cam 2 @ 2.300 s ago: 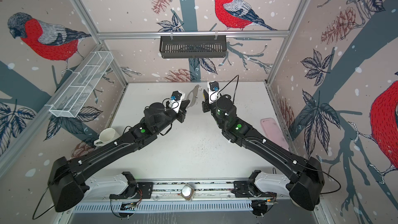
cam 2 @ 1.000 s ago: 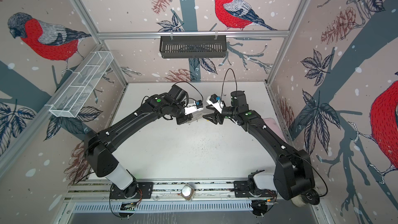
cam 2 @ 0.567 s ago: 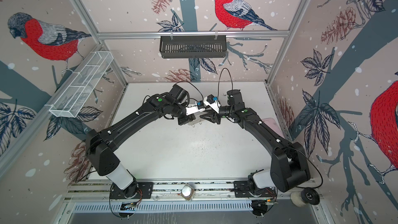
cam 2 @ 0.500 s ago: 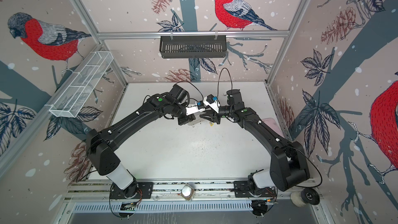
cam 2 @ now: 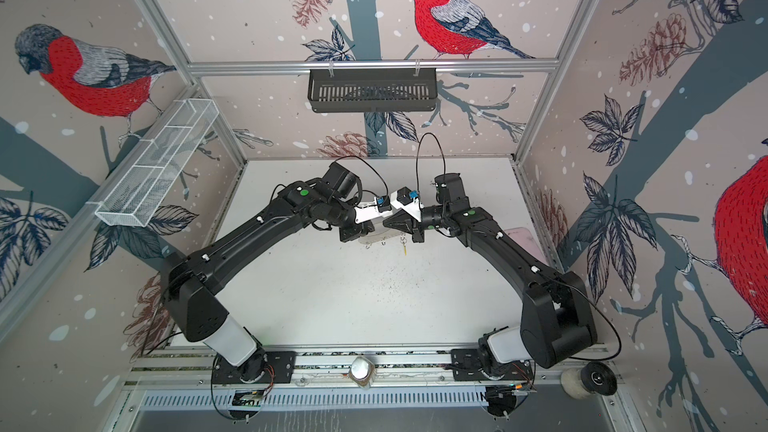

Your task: Put the keys on the keyring

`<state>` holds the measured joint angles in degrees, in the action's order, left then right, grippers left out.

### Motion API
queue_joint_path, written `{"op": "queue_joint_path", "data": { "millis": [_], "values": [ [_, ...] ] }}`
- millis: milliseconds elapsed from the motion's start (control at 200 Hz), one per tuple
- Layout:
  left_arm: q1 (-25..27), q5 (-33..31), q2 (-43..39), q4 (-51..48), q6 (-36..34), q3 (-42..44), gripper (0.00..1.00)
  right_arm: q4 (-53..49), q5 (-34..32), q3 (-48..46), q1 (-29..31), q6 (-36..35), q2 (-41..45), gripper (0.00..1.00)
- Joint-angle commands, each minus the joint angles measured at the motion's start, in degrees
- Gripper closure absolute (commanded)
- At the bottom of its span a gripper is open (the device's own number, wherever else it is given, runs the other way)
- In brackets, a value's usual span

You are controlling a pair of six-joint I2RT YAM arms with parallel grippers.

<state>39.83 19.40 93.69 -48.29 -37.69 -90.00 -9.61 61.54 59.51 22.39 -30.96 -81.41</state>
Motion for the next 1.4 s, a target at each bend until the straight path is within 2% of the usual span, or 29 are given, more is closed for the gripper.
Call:
{"op": "queue_joint_path", "data": {
  "millis": [0, 150, 275, 420, 605, 705, 906, 1036, 1181, 1296, 1396],
  "values": [
    [-0.91, 3.53, -1.81, 4.73, 0.84, 0.61, 1.00, -1.82, -2.54, 0.17, -0.18, 1.07, -0.08, 1.00],
    [-2.04, 5.09, -3.84, 6.90, 1.28, 2.18, 1.00, -0.75, -2.48, -0.18, -0.52, 1.75, 0.35, 1.00],
    [-2.93, 5.96, -5.22, 8.30, 1.72, 3.58, 0.90, 0.99, -2.07, -0.79, -1.21, 3.35, 0.63, 1.00],
    [-4.83, 6.04, -7.85, 11.73, 3.24, 6.09, 0.84, 3.18, -2.30, -1.71, -1.65, 5.37, 0.44, 1.00],
    [-8.17, 7.16, -14.35, 21.60, 7.35, 12.41, 0.79, 7.41, -4.38, -3.20, -1.80, 8.93, 0.79, 1.00],
    [-8.84, 4.37, -19.50, 30.19, 11.35, 18.15, 0.78, 11.05, -7.30, -4.41, -1.83, 12.15, 1.24, 1.00],
    [-8.90, -2.25, -30.50, 49.54, 20.53, 32.43, 0.71, 25.89, -14.07, -9.65, -1.31, 22.54, 3.13, 1.00],
    [-8.90, -6.40, -34.82, 58.61, 26.34, 40.46, 0.69, 32.75, -21.61, -11.79, 1.02, 27.44, 3.80, 1.00],
    [-8.90, -13.07, -36.55, 64.33, 32.62, 45.00, 0.66, 38.62, -31.64, -13.50, 4.23, 31.29, 3.80, 1.00],
    [-8.92, -17.06, -36.46, 64.20, 35.04, 45.97, 0.66, 42.78, -40.18, -14.68, 6.74, 34.73, 3.41, 1.00],
    [-8.90, -23.10, -36.15, 64.82, 37.48, 46.93, 0.66, 45.99, -46.81, -15.38, 8.73, 37.56, 2.29, 1.00]
  ]
}}
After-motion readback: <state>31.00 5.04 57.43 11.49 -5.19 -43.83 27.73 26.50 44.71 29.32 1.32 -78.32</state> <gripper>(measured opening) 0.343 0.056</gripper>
